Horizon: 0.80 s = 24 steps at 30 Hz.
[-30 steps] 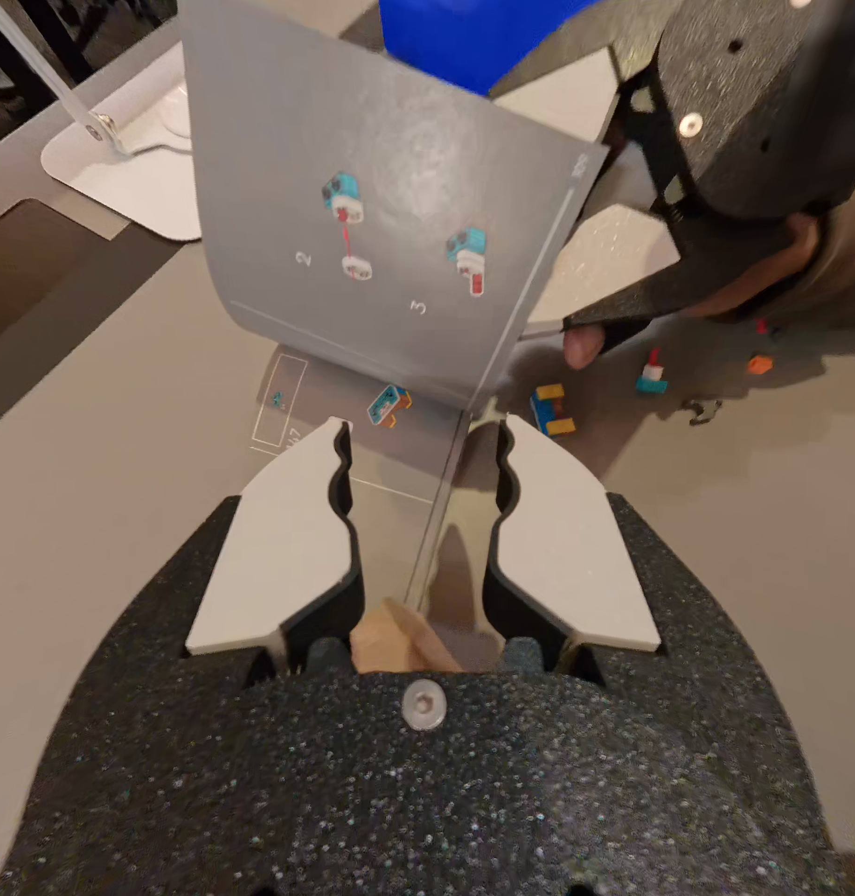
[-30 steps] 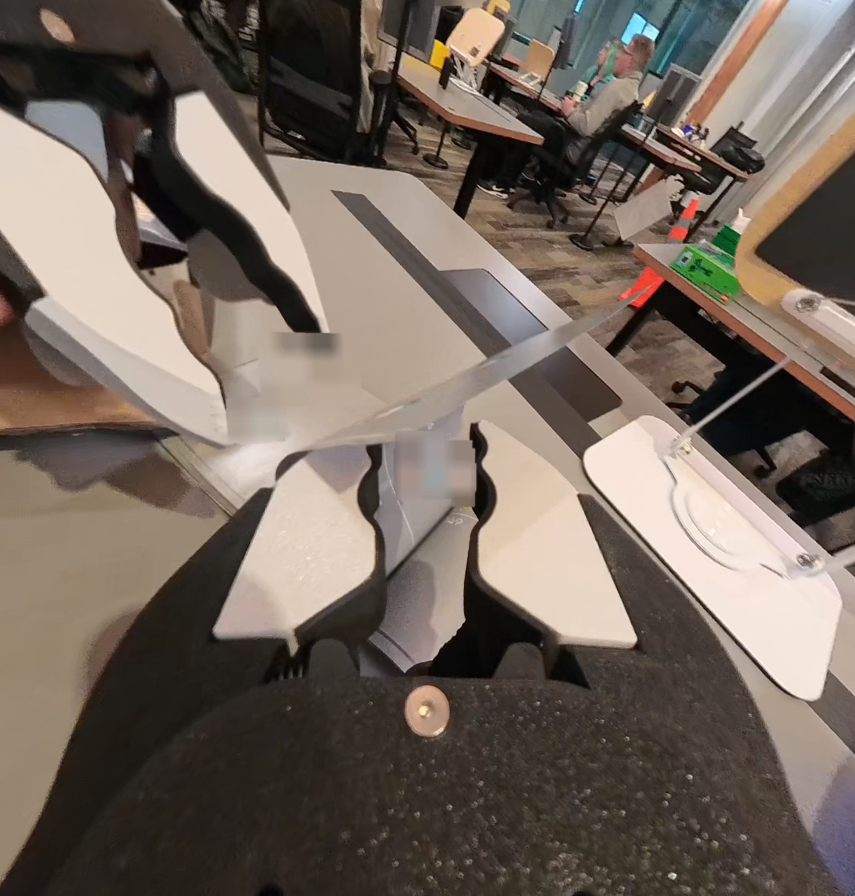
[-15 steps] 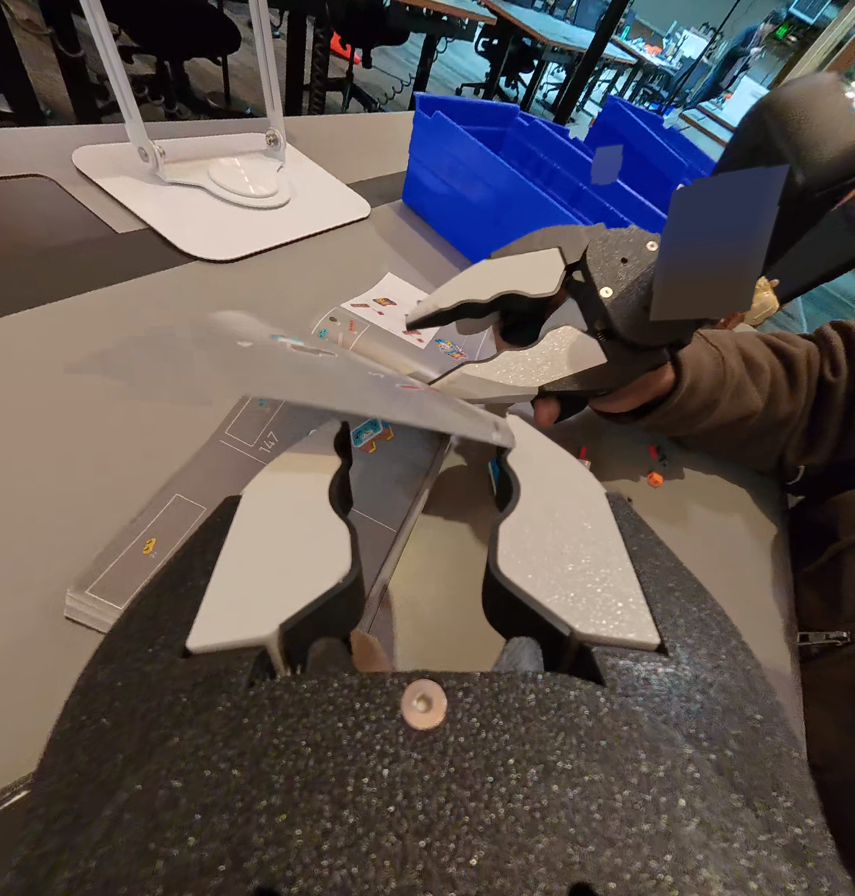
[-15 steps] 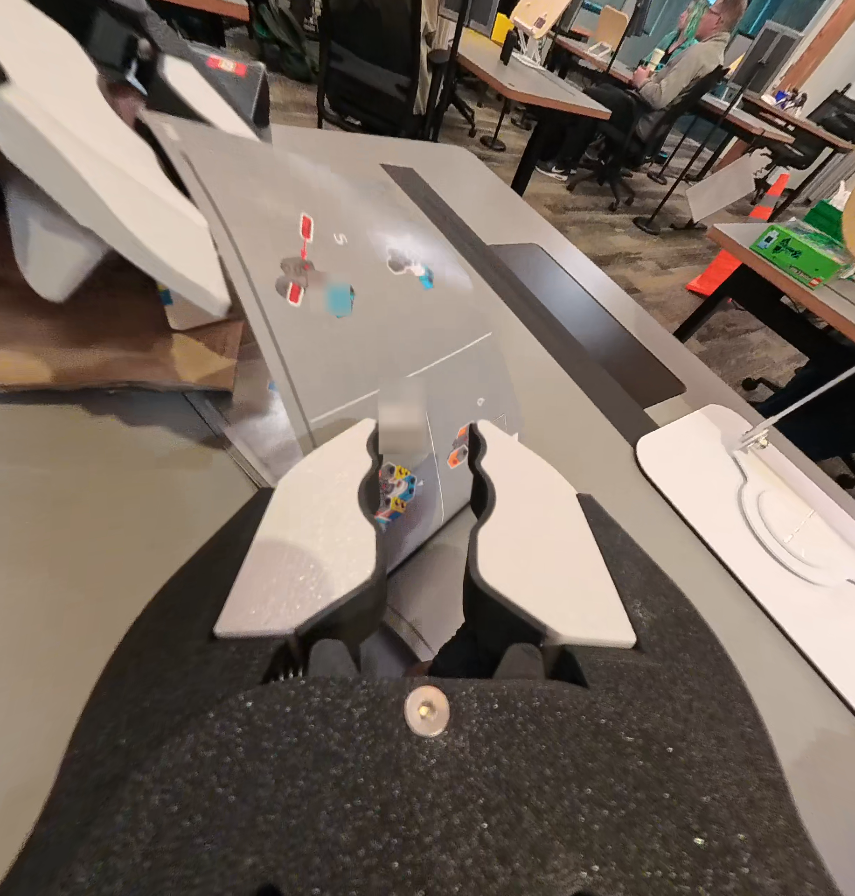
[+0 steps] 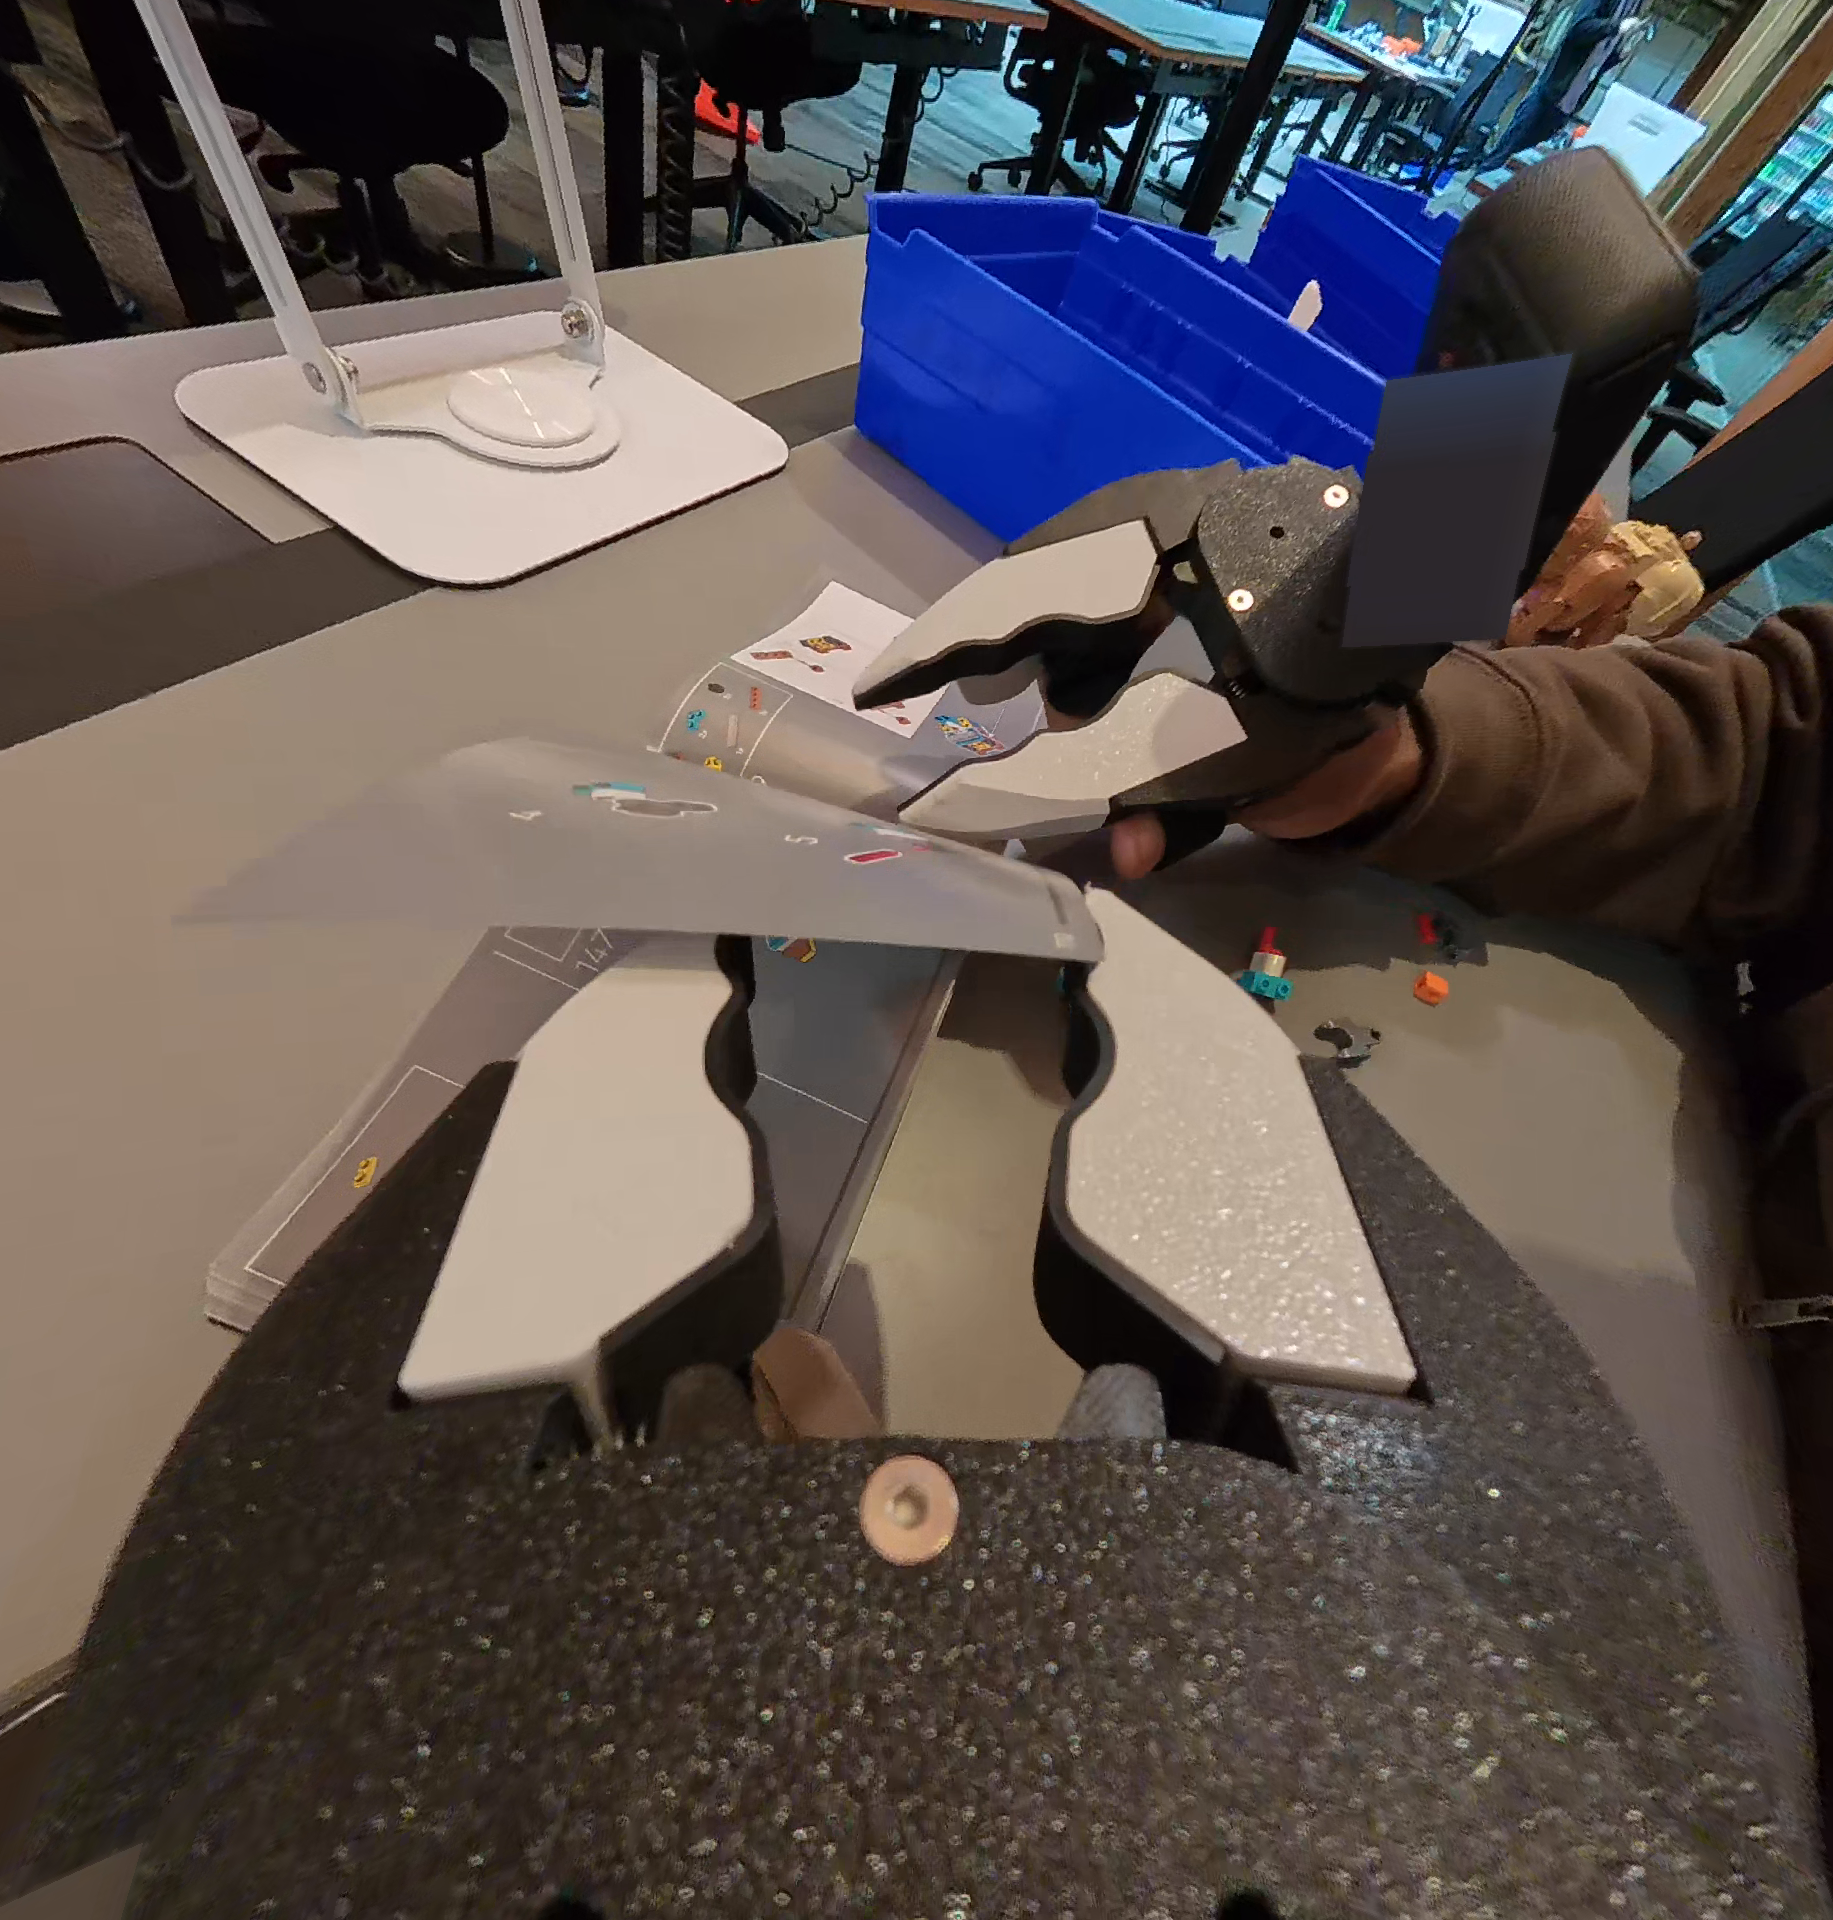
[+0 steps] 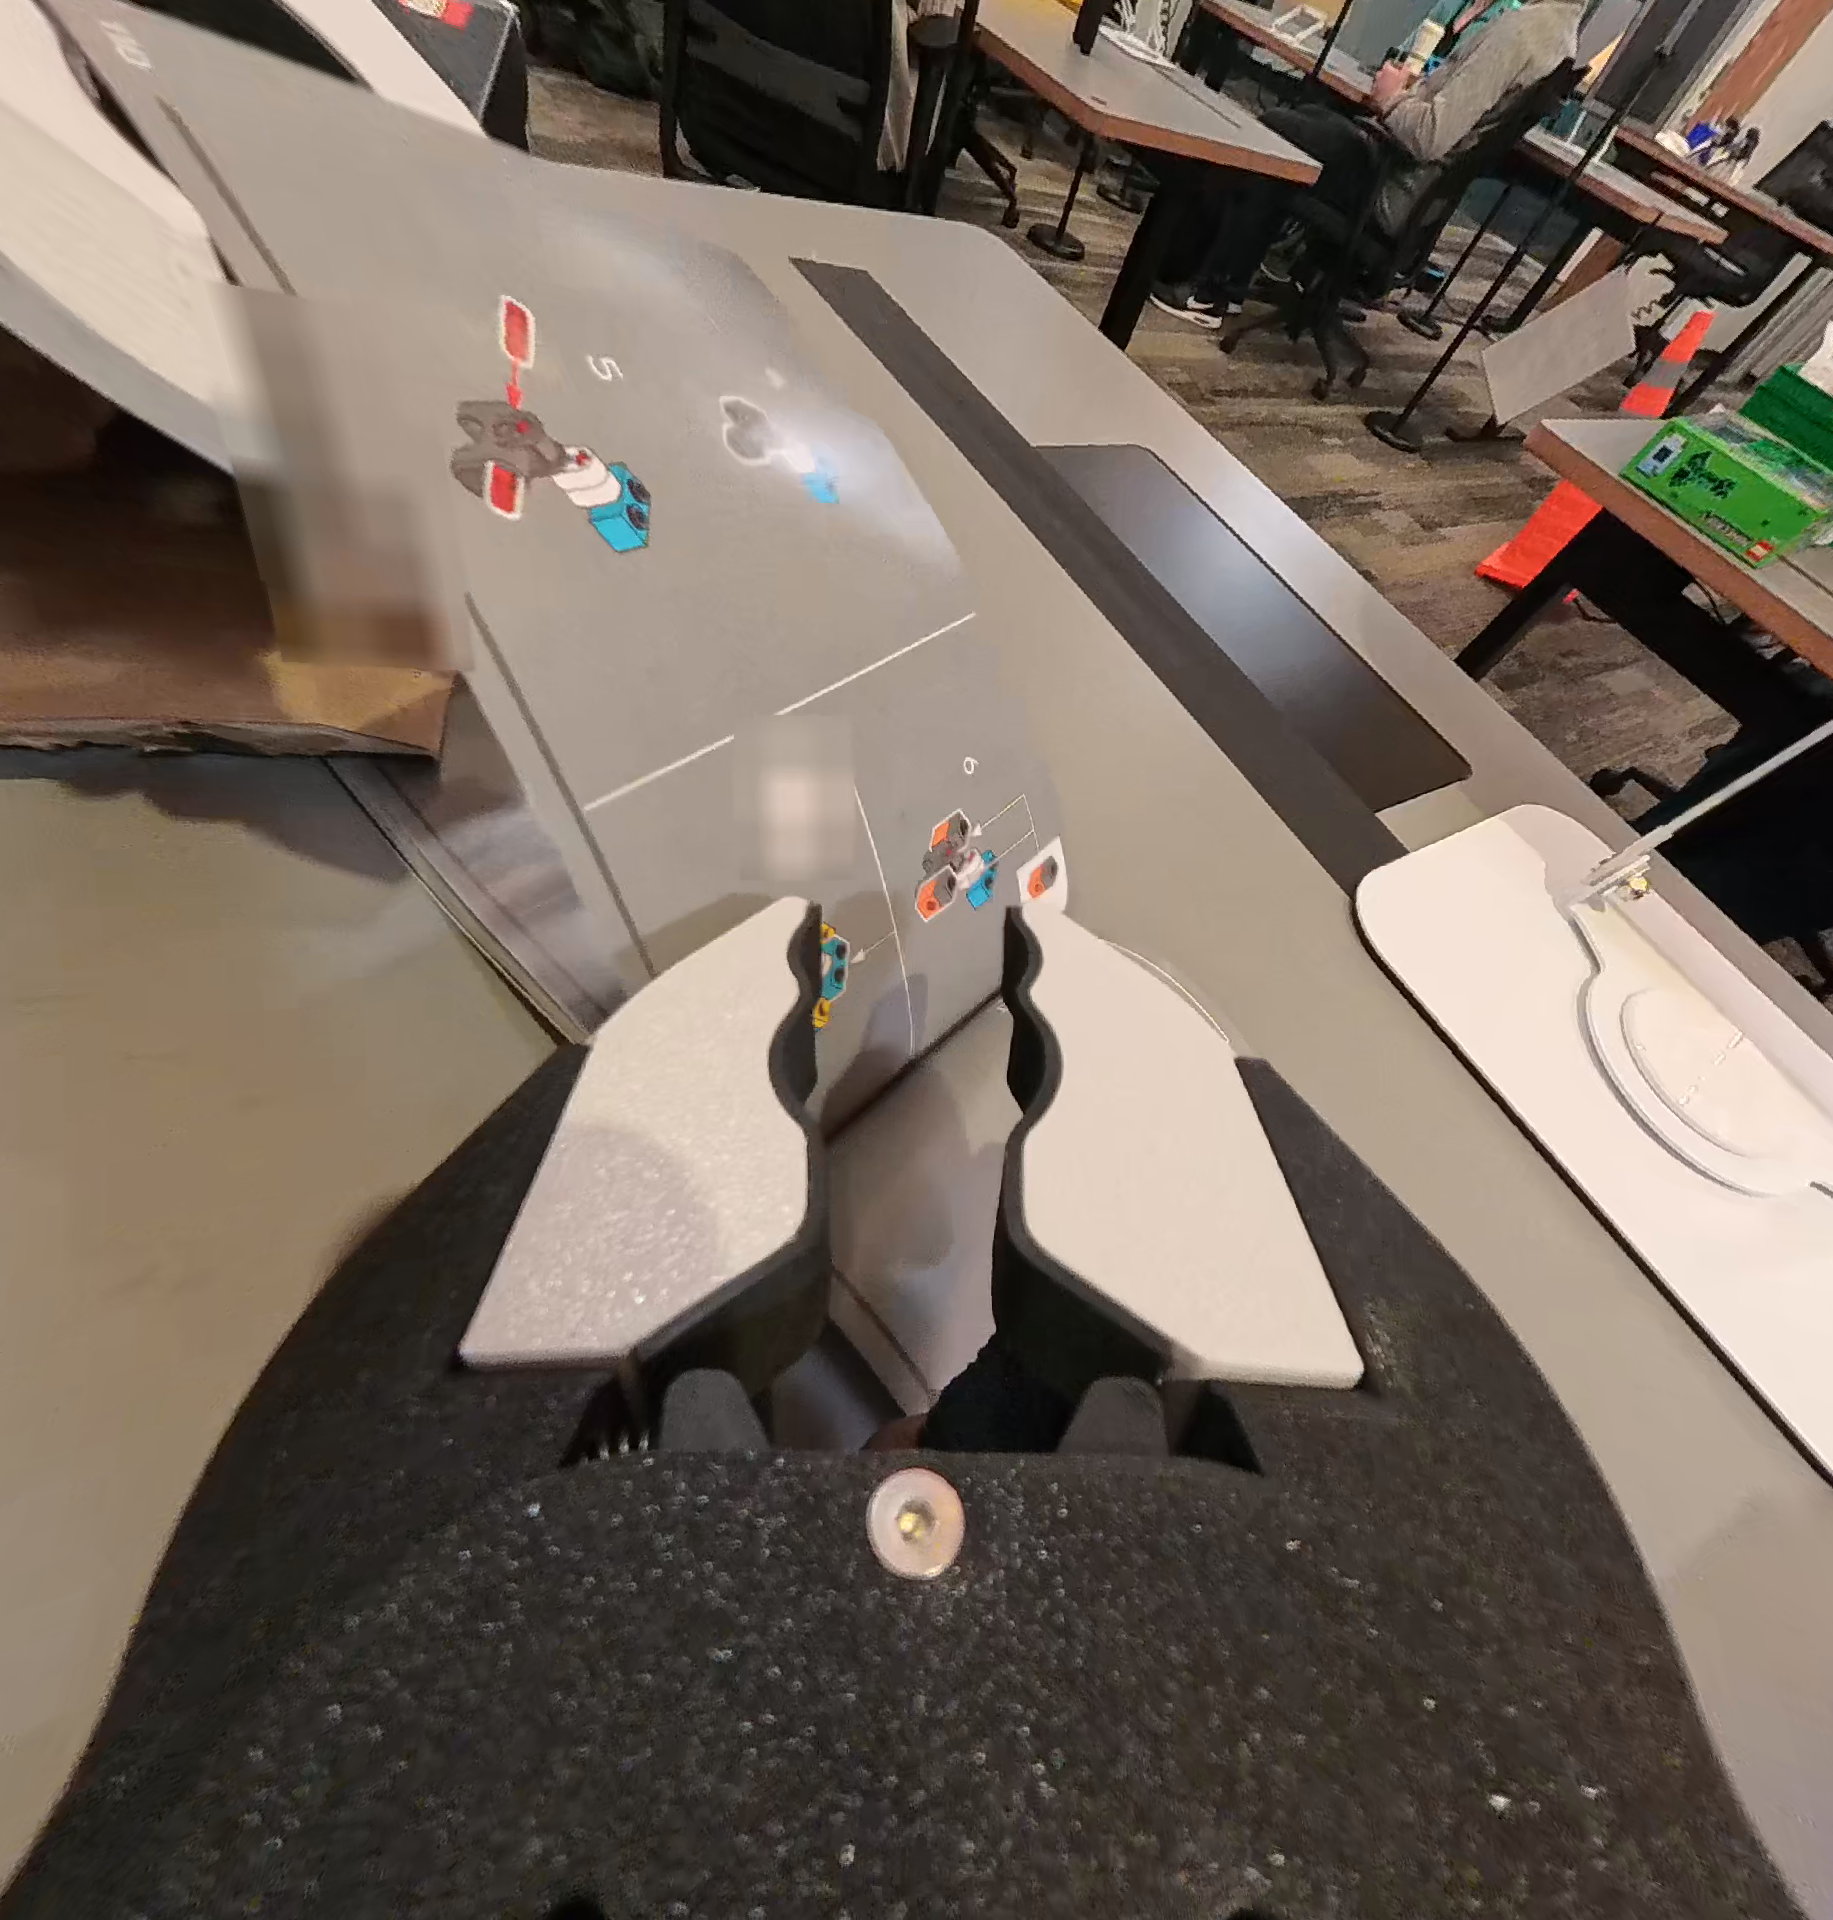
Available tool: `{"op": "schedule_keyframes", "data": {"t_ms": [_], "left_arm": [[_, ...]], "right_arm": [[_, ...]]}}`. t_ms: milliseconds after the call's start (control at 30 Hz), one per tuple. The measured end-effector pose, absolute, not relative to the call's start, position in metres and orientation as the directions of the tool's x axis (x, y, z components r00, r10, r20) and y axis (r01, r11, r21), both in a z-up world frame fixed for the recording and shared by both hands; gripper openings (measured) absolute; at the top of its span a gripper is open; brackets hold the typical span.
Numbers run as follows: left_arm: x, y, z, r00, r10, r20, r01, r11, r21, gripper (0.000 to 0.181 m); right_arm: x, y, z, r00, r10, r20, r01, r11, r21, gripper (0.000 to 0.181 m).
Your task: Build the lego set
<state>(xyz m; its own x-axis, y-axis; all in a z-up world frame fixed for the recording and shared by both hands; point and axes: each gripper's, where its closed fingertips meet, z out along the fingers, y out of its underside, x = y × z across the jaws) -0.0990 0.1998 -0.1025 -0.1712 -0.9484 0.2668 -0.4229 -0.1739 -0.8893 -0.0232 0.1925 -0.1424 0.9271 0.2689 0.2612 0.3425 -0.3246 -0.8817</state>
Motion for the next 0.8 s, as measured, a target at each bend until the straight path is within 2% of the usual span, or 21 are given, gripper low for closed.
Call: {"op": "schedule_keyframes", "data": {"t_ms": [433, 800], "left_arm": [[-0.0974, 0.2001, -0.0962, -0.186, -0.972, 0.14, -0.365, -0.063, -0.929, 0.052], [-0.0972, 0.1994, -0.095, -0.188, -0.974, 0.126, -0.361, -0.051, -0.931, 0.052]], "right_arm": [[-0.0166, 0.1929, -0.1461, 0.932, 0.259, 0.253, 0.333, -0.337, -0.881, 0.033], [-0.0146, 0.193, -0.1457, 0.934, 0.254, 0.253, 0.331, -0.337, -0.881, 0.033]]}}
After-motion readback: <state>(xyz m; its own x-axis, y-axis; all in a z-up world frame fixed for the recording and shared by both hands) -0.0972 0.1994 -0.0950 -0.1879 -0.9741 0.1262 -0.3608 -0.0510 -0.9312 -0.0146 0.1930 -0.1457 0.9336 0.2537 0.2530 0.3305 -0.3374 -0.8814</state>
